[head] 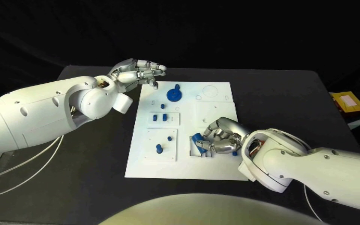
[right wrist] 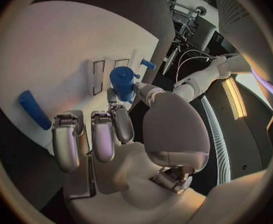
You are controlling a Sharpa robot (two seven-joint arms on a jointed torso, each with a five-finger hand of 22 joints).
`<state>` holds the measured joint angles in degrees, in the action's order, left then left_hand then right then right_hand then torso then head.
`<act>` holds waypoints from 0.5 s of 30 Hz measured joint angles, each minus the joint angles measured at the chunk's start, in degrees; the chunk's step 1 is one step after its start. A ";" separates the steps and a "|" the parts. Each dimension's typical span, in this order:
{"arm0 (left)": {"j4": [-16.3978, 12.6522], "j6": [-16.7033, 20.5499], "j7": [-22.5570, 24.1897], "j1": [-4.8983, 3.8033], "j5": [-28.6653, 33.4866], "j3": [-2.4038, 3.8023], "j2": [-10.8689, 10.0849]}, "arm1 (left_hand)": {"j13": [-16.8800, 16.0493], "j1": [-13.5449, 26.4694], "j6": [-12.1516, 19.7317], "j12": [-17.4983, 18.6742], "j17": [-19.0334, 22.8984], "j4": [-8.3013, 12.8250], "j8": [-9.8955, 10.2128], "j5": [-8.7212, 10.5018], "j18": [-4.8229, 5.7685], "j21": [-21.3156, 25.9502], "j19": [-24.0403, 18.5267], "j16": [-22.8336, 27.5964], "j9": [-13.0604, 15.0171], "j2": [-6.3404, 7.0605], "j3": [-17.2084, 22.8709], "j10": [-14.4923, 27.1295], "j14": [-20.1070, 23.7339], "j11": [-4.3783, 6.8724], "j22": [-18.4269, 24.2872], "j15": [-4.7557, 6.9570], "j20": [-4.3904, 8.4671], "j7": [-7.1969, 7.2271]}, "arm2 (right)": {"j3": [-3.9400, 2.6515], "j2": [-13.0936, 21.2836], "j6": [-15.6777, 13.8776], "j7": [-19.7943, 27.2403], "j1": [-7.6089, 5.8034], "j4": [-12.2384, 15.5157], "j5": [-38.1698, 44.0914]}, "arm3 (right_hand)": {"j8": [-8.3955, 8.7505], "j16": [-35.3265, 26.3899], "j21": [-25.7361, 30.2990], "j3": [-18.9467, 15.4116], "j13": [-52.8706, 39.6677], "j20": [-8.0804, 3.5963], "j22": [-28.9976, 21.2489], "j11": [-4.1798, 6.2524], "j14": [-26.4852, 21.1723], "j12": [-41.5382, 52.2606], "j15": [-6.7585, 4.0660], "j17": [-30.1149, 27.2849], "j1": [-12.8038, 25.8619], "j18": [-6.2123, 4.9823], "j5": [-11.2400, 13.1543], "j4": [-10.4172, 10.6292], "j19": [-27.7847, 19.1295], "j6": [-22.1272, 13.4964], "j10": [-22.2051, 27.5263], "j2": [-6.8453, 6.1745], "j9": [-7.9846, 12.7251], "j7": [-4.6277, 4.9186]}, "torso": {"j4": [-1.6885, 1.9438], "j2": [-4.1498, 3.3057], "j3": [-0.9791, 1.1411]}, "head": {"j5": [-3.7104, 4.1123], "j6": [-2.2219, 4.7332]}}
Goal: Assemble the parts on the task board
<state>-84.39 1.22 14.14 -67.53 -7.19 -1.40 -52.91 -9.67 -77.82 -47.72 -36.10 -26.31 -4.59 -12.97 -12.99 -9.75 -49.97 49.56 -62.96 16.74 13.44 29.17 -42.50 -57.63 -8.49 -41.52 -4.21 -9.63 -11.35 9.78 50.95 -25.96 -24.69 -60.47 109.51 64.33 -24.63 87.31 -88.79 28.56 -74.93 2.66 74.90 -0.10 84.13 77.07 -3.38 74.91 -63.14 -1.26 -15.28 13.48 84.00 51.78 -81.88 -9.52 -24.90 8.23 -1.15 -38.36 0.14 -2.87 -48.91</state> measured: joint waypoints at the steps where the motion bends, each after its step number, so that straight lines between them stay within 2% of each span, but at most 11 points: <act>1: 0.00 -0.04 0.00 0.00 0.00 0.00 0.00 | 0.00 0.00 0.00 0.00 0.00 0.00 0.00 0.00 0.00 0.00 0.00 0.00 0.00 0.00 0.00 0.00 0.00 0.00 0.00 0.00 0.00 0.00 | 0.00 -0.25 0.24 -0.13 0.02 -0.27 0.27 | -0.02 0.00 0.00 -0.15 0.00 0.00 0.00 0.00 0.00 0.00 0.00 0.00 0.13 0.00 0.00 0.15 0.00 0.24 0.00 -0.13 -0.19 -0.07 | -0.01 0.01 0.00 | -0.01 0.00; 2: 0.00 -0.07 0.00 0.00 0.00 0.00 0.00 | 0.00 0.00 0.00 0.00 0.02 0.00 0.00 0.00 0.00 0.00 0.00 0.00 0.00 0.00 0.00 0.00 0.00 0.00 0.00 0.00 0.00 0.00 | 0.00 -0.43 0.42 -0.25 0.03 -0.47 0.45 | -0.05 0.00 0.00 -0.27 0.00 0.00 0.00 0.00 0.00 0.00 0.00 0.00 0.13 0.00 0.00 0.20 0.00 0.25 0.00 -0.13 -1.32 -0.08 | -0.01 0.01 0.00 | -0.02 -0.01; 5: -0.02 -0.15 0.00 0.00 0.00 0.00 0.00 | 0.00 0.00 0.00 0.00 0.05 0.00 0.00 0.00 0.00 0.00 0.00 0.00 0.00 0.00 0.00 0.00 0.00 0.00 0.00 0.00 0.00 0.00 | 0.00 -1.01 1.00 -0.73 0.04 -1.14 1.04 | -0.14 0.00 0.00 -0.84 0.00 0.00 0.00 -0.01 0.00 0.00 0.00 0.00 0.70 0.00 0.02 0.43 0.00 0.27 -0.01 -0.18 -7.90 -0.10 | 0.00 0.02 0.02 | -0.03 -0.01; 6: -0.03 -0.18 0.00 0.00 0.00 0.00 0.00 | 0.00 0.00 0.00 0.00 0.05 0.00 0.00 0.00 0.00 0.00 0.00 0.00 0.00 0.00 0.00 0.00 0.00 0.00 0.00 0.00 0.00 0.00 | 0.00 -1.16 1.18 -0.90 0.04 -1.28 1.20 | -0.17 0.00 0.00 -1.01 0.00 0.00 0.00 -0.01 0.00 0.00 0.00 0.00 0.72 0.00 0.02 0.59 0.00 0.29 -0.01 -0.16 -9.14 -0.11 | 0.00 0.02 0.03 | -0.03 -0.01; 8: -0.03 -0.22 0.00 0.00 0.00 0.00 -0.01 | 0.00 0.00 0.00 0.00 0.05 0.00 0.00 0.00 0.00 0.00 0.00 0.00 0.00 0.00 0.00 0.00 0.00 0.00 0.00 0.00 0.00 0.00 | -0.04 -1.37 1.56 -1.21 0.04 -1.48 1.49 | -0.27 0.00 0.00 -1.32 0.01 0.00 0.04 -0.01 0.00 0.00 0.00 0.00 0.90 0.00 0.23 0.90 0.00 0.47 -0.01 -0.34 -9.96 -0.18 | 0.00 0.02 0.03 | -0.06 -0.05; 11: -0.05 -0.27 -0.01 0.00 0.00 0.00 -0.05 | 0.00 0.00 0.00 0.00 0.05 0.00 0.00 0.00 0.00 0.00 0.00 0.00 0.00 0.00 0.00 0.00 0.00 0.00 0.00 0.00 0.00 0.00 | -0.07 -1.64 2.28 -1.73 0.04 -1.73 1.92 | -0.16 0.00 0.00 -2.12 0.01 0.00 0.04 -0.02 0.00 0.00 0.01 0.00 1.86 0.00 0.52 1.70 0.00 1.25 -0.02 -0.23 -9.85 -0.48 | 0.01 0.01 0.03 | -0.07 -0.13; 13: -0.06 -0.28 -0.01 0.00 0.00 0.01 -0.08 | 0.00 0.00 0.00 0.00 0.05 0.00 0.00 0.00 0.00 0.00 0.00 0.00 0.00 0.00 0.00 0.00 0.00 0.00 0.00 0.00 0.00 0.00 | -0.07 -1.81 2.70 -2.08 0.04 -1.89 2.20 | -0.11 0.00 0.00 -2.79 0.01 0.00 0.04 -0.02 0.00 -0.46 0.00 0.00 2.50 0.00 0.52 2.36 0.00 2.16 -0.02 -0.37 -9.80 -1.15 | 0.00 0.01 0.01 | -0.07 -0.18; 15: -0.07 -0.29 -0.01 0.00 0.00 0.01 -0.10 | 0.02 0.00 0.00 0.00 0.05 0.00 0.00 0.00 0.00 0.00 0.00 0.00 0.00 0.00 0.00 0.10 0.00 0.11 0.01 0.00 0.00 0.00 | -0.07 -1.97 3.01 -2.42 0.04 -2.04 2.45 | -0.11 0.00 0.00 -3.78 0.01 0.00 0.04 -0.02 0.00 -0.46 0.00 0.00 3.27 0.00 0.52 2.71 0.00 3.30 -0.02 -0.36 -9.76 -2.29 | 0.00 0.00 0.00 | -0.07 -0.20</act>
<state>-84.45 0.93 14.12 -67.53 -7.20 -1.39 -53.01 -9.66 -77.82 -47.72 -36.10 -26.26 -4.59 -12.96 -12.99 -9.75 -49.97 49.55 -62.96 16.74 13.44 29.17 -42.40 -57.63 -8.39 -41.51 -4.21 -9.63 -11.35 9.71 48.98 -22.96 -27.11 -60.42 107.47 66.78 -24.74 87.31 -88.79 24.78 -74.92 2.66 74.95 -0.13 84.13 76.61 -3.38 74.91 -59.87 -1.26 -14.75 16.19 84.00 55.09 -81.91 -9.87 -34.66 5.94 -1.15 -38.36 0.14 -2.94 -49.11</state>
